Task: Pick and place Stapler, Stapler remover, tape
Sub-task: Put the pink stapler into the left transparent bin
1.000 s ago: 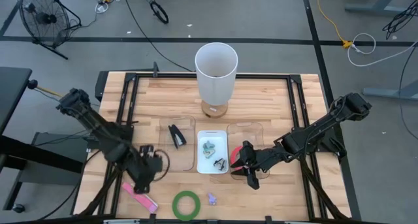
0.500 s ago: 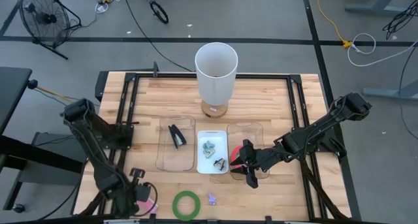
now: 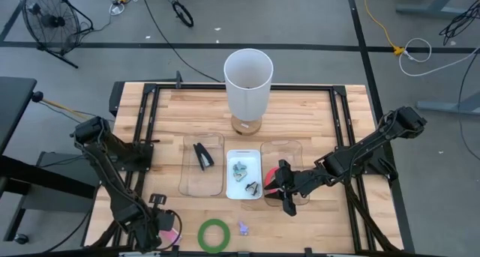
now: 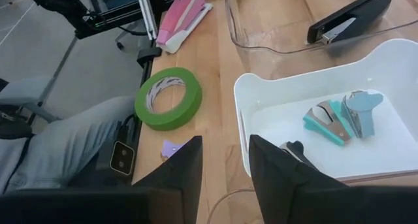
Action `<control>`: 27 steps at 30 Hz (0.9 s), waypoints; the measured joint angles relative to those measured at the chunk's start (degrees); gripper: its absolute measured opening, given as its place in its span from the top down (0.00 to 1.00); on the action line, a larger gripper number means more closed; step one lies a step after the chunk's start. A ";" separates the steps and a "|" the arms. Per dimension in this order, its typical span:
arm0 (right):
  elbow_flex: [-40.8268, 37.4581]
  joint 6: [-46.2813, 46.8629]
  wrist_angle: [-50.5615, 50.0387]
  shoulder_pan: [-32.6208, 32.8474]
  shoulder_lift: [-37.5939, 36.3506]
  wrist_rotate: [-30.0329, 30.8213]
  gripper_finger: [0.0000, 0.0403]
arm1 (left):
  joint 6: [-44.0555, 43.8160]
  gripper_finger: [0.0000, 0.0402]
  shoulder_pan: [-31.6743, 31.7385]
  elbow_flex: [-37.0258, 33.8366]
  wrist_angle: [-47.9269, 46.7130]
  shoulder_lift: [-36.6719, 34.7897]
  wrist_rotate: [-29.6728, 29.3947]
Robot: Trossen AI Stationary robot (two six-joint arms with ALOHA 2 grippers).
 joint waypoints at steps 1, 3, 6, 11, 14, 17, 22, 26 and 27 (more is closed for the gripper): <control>0.00 -0.12 0.00 0.01 -0.01 0.00 0.70 | 0.03 0.69 0.00 0.00 0.09 0.00 -0.03; 0.00 -0.24 0.00 0.00 -0.01 0.00 0.70 | 1.04 0.63 0.00 0.00 0.09 0.00 -0.08; 0.00 -0.24 0.00 0.00 0.01 0.00 0.70 | 4.77 0.57 -0.22 0.00 0.28 0.00 -0.13; 0.00 -0.41 0.00 0.02 -0.01 0.00 0.70 | 10.24 0.53 -1.47 0.00 1.82 0.00 -4.00; 0.00 -0.46 0.00 0.02 0.00 0.00 0.70 | 13.49 0.53 -2.00 0.00 2.08 0.00 -6.72; 0.00 -0.46 0.00 0.02 0.01 0.00 0.70 | 13.84 0.53 -2.24 0.00 2.06 0.69 -7.61; 0.00 -0.46 -0.02 0.02 -0.01 0.00 0.70 | 14.21 0.54 -2.36 0.00 2.75 3.08 -7.46; 0.02 -0.46 -0.01 0.02 0.00 -0.01 0.70 | 15.68 0.54 -2.39 0.07 3.90 4.13 -7.89; 0.02 -0.46 0.00 0.02 -0.01 0.00 0.70 | 16.75 0.54 -2.38 0.09 4.51 4.30 -8.00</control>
